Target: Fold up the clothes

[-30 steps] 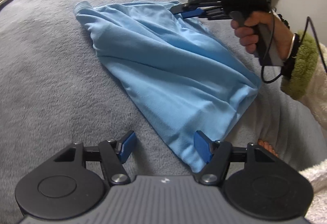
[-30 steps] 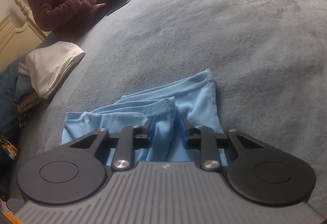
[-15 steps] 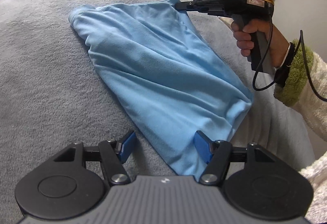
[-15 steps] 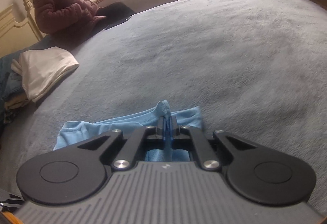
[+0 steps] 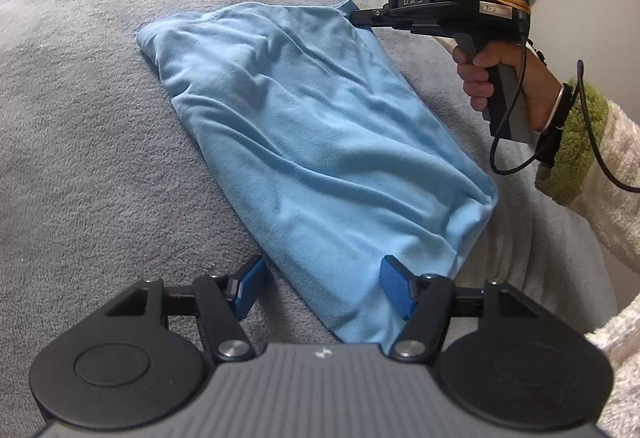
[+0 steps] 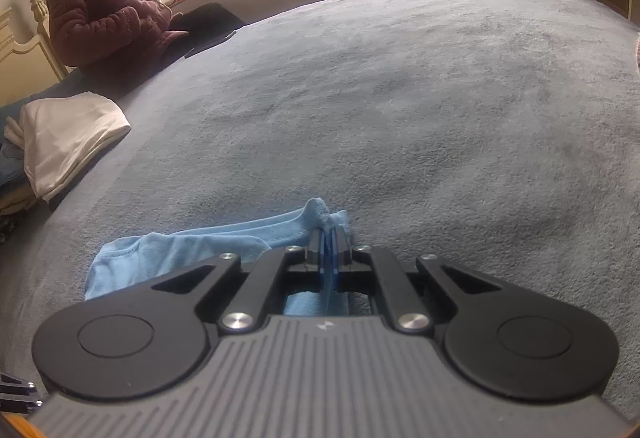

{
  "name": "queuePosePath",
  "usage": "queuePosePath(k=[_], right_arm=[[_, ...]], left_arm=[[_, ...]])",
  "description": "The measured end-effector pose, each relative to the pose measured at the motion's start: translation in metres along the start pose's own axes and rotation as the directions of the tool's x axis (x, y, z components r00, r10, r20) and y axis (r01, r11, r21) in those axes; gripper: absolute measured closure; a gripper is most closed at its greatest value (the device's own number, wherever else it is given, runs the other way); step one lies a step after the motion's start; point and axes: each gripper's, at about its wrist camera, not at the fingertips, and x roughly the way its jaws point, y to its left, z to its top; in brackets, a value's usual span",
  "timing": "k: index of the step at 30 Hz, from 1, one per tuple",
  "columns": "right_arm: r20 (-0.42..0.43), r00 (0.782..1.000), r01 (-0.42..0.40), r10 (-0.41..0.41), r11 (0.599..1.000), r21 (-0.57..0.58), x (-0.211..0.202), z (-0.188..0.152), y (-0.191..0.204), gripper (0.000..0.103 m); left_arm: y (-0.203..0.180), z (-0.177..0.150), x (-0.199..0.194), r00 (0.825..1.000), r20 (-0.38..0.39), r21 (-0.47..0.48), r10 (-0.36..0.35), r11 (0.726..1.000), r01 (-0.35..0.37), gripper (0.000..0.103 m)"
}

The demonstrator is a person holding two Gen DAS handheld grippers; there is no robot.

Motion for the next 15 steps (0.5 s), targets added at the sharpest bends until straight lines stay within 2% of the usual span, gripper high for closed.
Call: queuePosePath(k=[7, 10, 12, 15], right_arm=[[-0.014, 1.000, 0.014, -0.014, 1.000, 0.023, 0.015, -0.007, -0.007, 0.100], [0.027, 1.000, -0.014, 0.010, 0.990, 0.141, -0.005, -0.004, -0.017, 0.097], [0.050, 0.997, -0.068, 0.058, 0.975, 0.214, -0.024, -0.004, -0.027, 0.096], [0.026, 0.991, -0.130, 0.128, 0.961, 0.244, -0.047, -0.011, -0.031, 0.095]], left_arm=[[-0.004, -0.001, -0.008, 1.000, 0.006, 0.018, 0.026, 1.000, -0.026, 0.038], [-0.004, -0.002, -0.011, 0.999, 0.007, 0.021, 0.033, 0.999, -0.033, 0.038], [-0.004, -0.003, -0.012, 0.999, 0.007, 0.023, 0.037, 0.999, -0.037, 0.038], [-0.004, -0.002, -0.013, 0.999, 0.006, 0.026, 0.042, 0.999, -0.042, 0.037]])
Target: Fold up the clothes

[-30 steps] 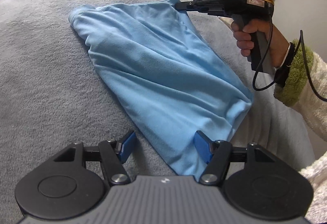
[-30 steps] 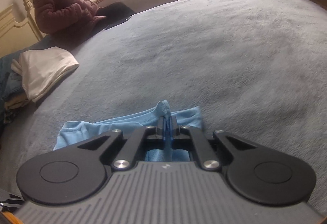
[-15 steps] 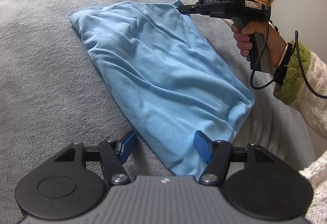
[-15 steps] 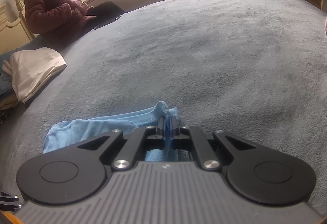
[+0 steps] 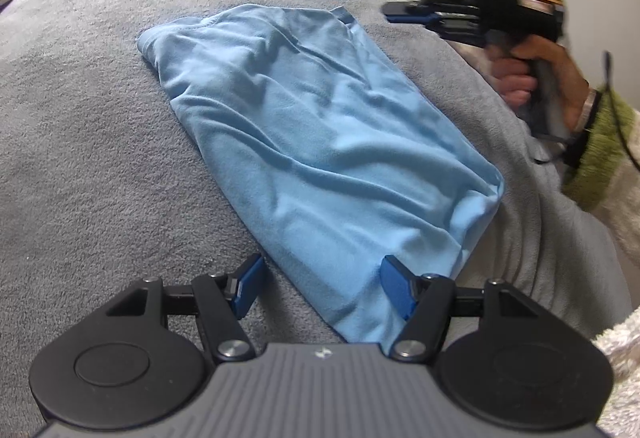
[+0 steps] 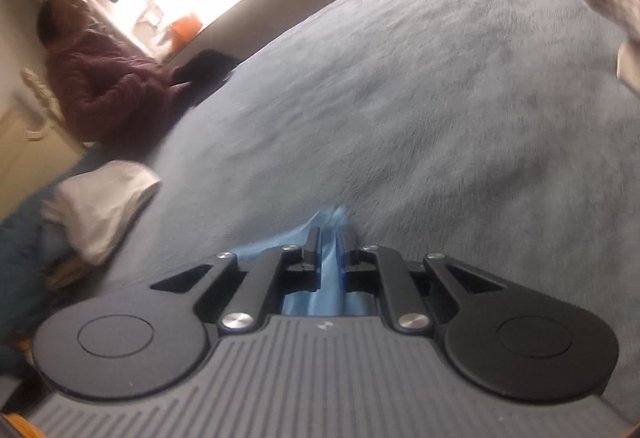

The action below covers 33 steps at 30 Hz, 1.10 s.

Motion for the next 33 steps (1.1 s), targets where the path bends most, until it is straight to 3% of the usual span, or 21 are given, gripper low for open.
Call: queuePosePath(k=[6, 12, 24, 28, 33], right_arm=[[-0.127, 0.992, -0.013, 0.010, 0.999, -0.029, -0.021, -0.030, 0.001, 0.093], [-0.185, 0.983, -0.024, 0.017, 0.999, -0.040, -0.017, -0.049, -0.001, 0.092], [-0.167, 0.986, 0.001, -0.027, 0.988, -0.152, -0.006, -0.054, 0.008, 0.088], [-0.150, 0.987, 0.023, -0.053, 0.980, -0.196, -0.006, -0.058, 0.013, 0.100], [-0.079, 0.991, 0.085, -0.107, 0.968, -0.236, -0.015, -0.058, 0.020, 0.102]], left_arm=[[-0.003, -0.002, 0.000, 1.000, -0.001, 0.001, 0.004, 1.000, -0.004, 0.037], [-0.002, -0.001, -0.001, 1.000, -0.006, 0.008, 0.013, 1.000, -0.013, 0.037], [-0.006, 0.002, 0.000, 1.000, -0.009, 0.013, 0.028, 1.000, -0.028, 0.037], [-0.009, 0.002, 0.005, 1.000, -0.007, 0.012, 0.030, 0.999, -0.030, 0.037], [-0.007, 0.003, 0.007, 1.000, -0.010, 0.011, 0.025, 1.000, -0.025, 0.037]])
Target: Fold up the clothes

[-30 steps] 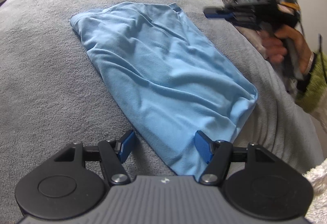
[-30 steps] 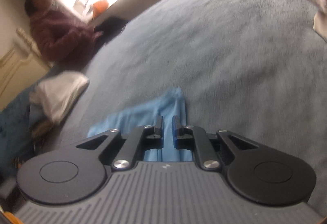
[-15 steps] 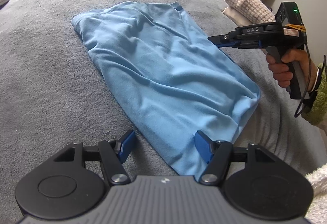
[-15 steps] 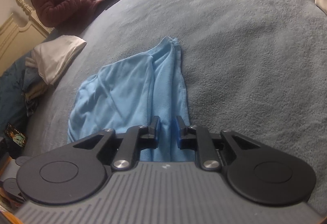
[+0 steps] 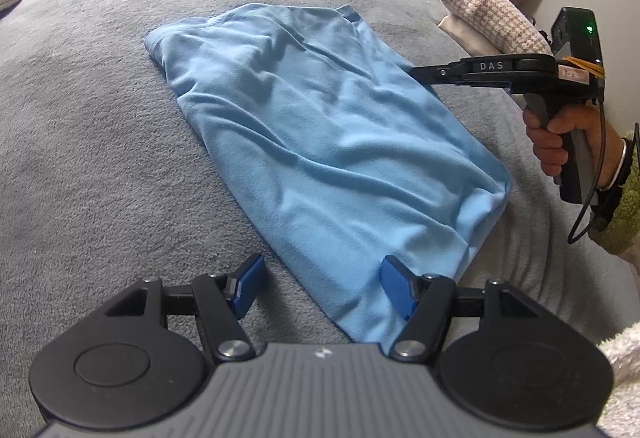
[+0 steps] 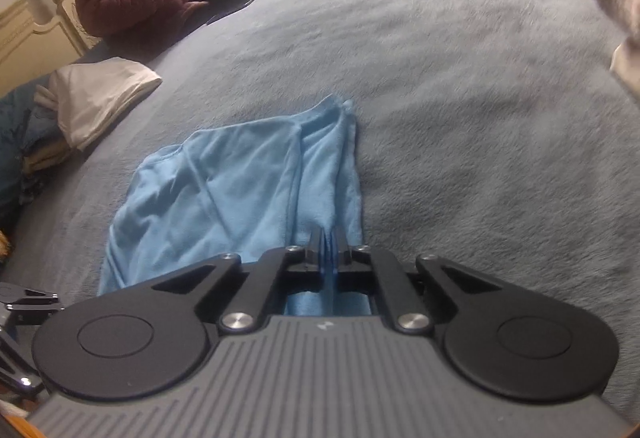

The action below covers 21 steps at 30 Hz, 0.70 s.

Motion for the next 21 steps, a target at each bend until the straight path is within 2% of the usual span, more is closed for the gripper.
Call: queuePosePath(k=[7, 11, 14, 17, 21], right_arm=[[0.025, 0.999, 0.038, -0.038, 0.999, -0.004, -0.006, 0.002, -0.004, 0.102], [-0.017, 0.997, 0.074, -0.074, 0.997, -0.023, 0.010, -0.007, -0.009, 0.100], [0.016, 1.000, 0.021, -0.023, 0.994, 0.106, -0.003, -0.006, -0.021, 0.098], [0.090, 0.996, -0.003, -0.020, 0.970, 0.243, -0.036, -0.008, -0.040, 0.096], [0.080, 0.996, -0.053, 0.024, 0.924, 0.379, -0.067, -0.027, -0.058, 0.096]], left_arm=[[0.002, -0.001, -0.002, 1.000, -0.003, 0.008, 0.003, 1.000, -0.003, 0.037], [0.001, 0.000, -0.001, 1.000, -0.008, 0.021, 0.012, 1.000, -0.012, 0.037], [0.001, -0.001, -0.002, 1.000, -0.008, 0.022, 0.013, 1.000, -0.013, 0.037], [0.003, -0.002, -0.002, 1.000, -0.010, 0.021, 0.008, 1.000, -0.008, 0.037], [0.005, -0.003, -0.003, 1.000, -0.016, 0.019, 0.002, 1.000, -0.002, 0.037]])
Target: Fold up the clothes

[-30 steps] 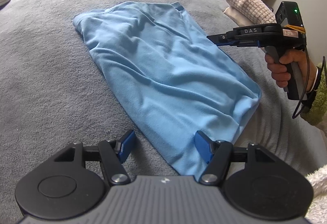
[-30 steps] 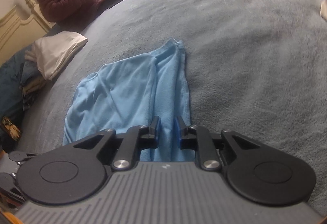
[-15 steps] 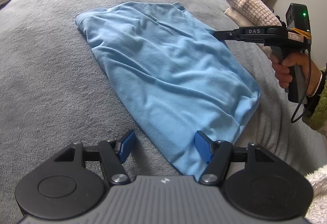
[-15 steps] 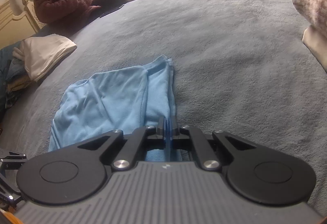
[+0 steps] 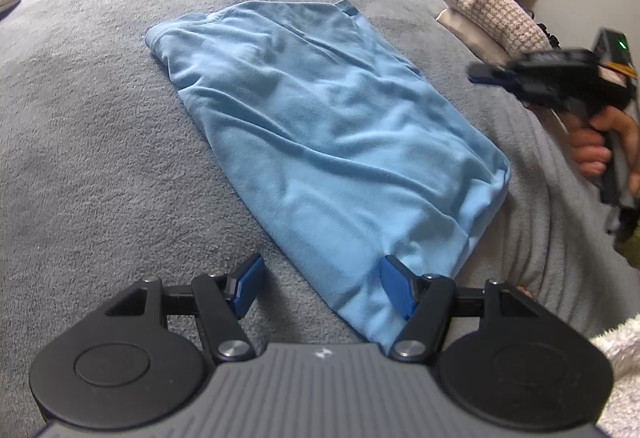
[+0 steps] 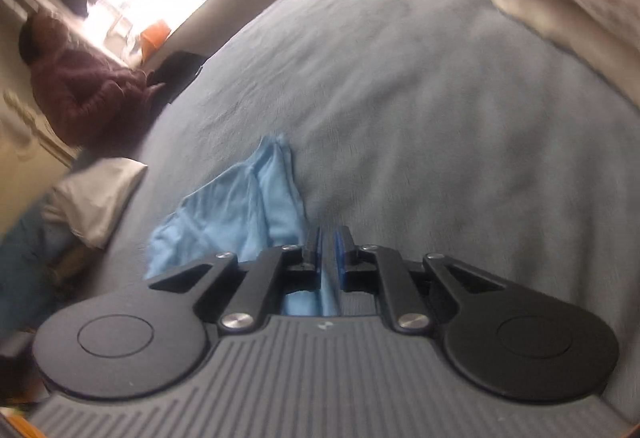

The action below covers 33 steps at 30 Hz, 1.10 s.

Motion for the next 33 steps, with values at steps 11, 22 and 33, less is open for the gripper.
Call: queuePosePath(k=[11, 22, 33], right_arm=[[-0.127, 0.992, -0.019, 0.006, 0.995, -0.101, -0.007, -0.049, 0.014, 0.096], [-0.116, 0.993, -0.020, 0.001, 0.986, -0.163, -0.017, -0.058, 0.017, 0.096], [-0.155, 0.988, -0.036, 0.006, 0.980, -0.194, 0.018, -0.044, 0.015, 0.095]], left_arm=[[-0.004, -0.002, -0.002, 0.999, -0.010, 0.016, 0.033, 0.999, -0.033, 0.037], [-0.007, -0.005, -0.003, 0.998, -0.013, 0.030, 0.055, 0.998, -0.055, 0.037], [-0.008, -0.006, 0.000, 0.998, -0.020, 0.035, 0.059, 0.998, -0.058, 0.037]])
